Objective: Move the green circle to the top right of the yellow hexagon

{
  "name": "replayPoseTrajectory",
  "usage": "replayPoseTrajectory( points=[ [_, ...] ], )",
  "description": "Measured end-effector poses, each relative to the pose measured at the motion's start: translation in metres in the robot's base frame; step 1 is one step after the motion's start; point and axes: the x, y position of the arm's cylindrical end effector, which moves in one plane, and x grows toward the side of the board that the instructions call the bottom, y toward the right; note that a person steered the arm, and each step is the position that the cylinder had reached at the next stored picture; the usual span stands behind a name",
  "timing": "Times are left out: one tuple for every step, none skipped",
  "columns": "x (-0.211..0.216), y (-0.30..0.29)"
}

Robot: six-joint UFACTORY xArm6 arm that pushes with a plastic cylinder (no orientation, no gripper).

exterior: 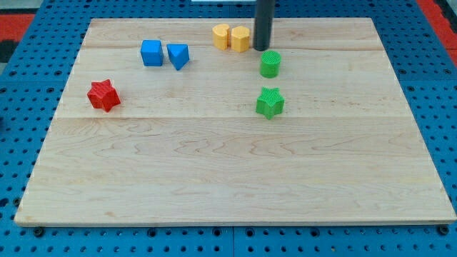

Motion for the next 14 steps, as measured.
replayPoseTrajectory(
  points=[
    [-0.026,0.012],
    [-0.028,-0.08],
    [-0.022,-0.135],
    [-0.028,-0.089],
    [0.013,-0.063],
    [0.092,-0.032],
    [0.1,0.028],
    [0.067,0.034],
    [0.021,0.033],
    [-0.001,0.054],
    [-0.01,-0.004],
    [-0.001,0.017],
    [0.0,-0.036],
    [0.0,-0.047]
  ],
)
